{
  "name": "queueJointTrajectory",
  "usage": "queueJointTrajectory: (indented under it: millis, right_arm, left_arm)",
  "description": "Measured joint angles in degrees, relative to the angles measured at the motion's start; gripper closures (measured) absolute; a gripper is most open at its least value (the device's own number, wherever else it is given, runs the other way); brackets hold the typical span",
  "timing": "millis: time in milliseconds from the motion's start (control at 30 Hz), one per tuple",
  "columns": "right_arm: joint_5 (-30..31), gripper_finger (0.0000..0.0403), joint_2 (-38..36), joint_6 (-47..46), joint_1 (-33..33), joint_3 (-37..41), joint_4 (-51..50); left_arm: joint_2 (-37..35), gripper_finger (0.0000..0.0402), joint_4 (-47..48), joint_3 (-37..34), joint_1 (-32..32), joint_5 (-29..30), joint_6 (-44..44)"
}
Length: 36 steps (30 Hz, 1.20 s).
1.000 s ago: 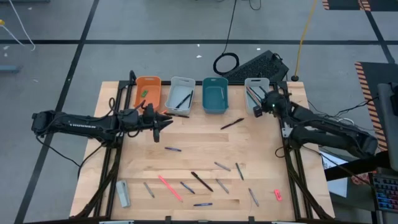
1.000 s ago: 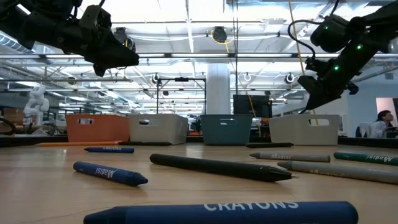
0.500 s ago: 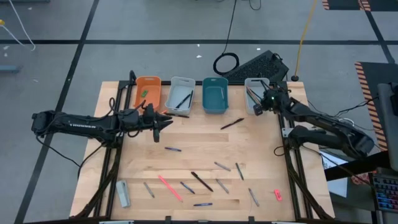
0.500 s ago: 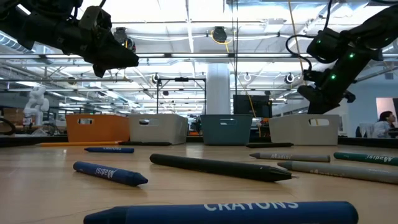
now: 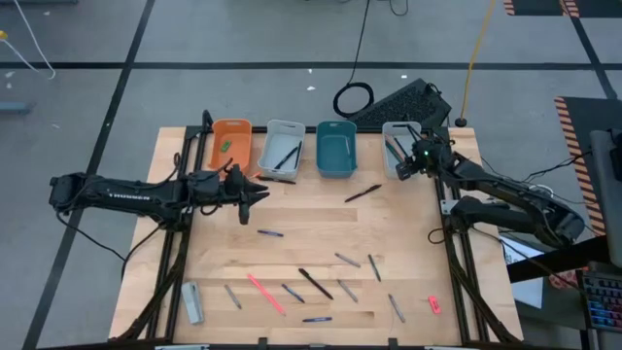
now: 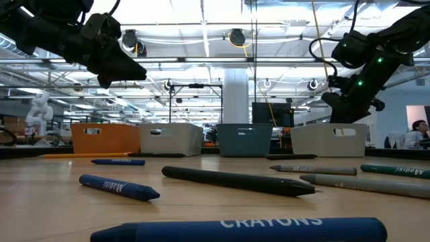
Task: Sort crayons/erasers/pens/pencils in bins
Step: Put the blue crayon into the blue bin
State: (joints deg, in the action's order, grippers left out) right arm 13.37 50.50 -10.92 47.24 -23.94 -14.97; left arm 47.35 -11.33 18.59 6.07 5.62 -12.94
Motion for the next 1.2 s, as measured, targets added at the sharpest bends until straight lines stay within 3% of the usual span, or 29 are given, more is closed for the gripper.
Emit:
queueJointTrajectory:
  millis: [133, 267, 400, 467, 633, 800, 1033, 1200]
  right_arm:
    - [-0.02, 0.0243, -3.13, 0.38, -0.27, -0.61, -0.41]
    - [-0.13, 0.0295, -7.48, 1.08, -3.40, -0.76, 0.11]
    - [-0.14, 0.0374, -9.71, 0.51, -9.72, -0.76, 0.58]
    - [-0.07, 0.0395, -9.72, 0.51, -13.80, -0.76, 2.04]
    - [2.32, 0.0397, -8.51, 0.87, -24.21, -0.76, 11.28]
    - [4.48, 0.0401, -6.98, 2.58, -32.40, 1.45, 23.76]
    - [4.50, 0.0402, -4.72, 2.67, -38.01, 10.78, 44.51]
    - [4.52, 0.0402, -4.54, 2.67, -40.34, 13.25, 48.51]
  left_arm:
    - [0.00, 0.0309, 3.07, 0.00, 0.13, -2.68, -1.07]
    - [0.02, 0.0312, 9.15, 0.00, 0.12, -4.10, -1.89]
    - [1.09, 0.0354, 14.43, 0.02, -0.40, -5.48, -3.68]
    - [2.28, 0.0386, 14.78, 0.11, -1.20, -6.44, -3.74]
    - [7.34, 0.0395, 18.99, 3.91, -4.61, -6.00, -3.58]
    - [15.04, 0.0396, 29.30, 10.36, -8.71, -4.13, -2.79]
    - [24.58, 0.0351, 33.86, 15.93, -12.20, -3.60, -3.70]
    - [30.43, 0.0319, 34.03, 16.67, -14.20, -1.22, -3.43]
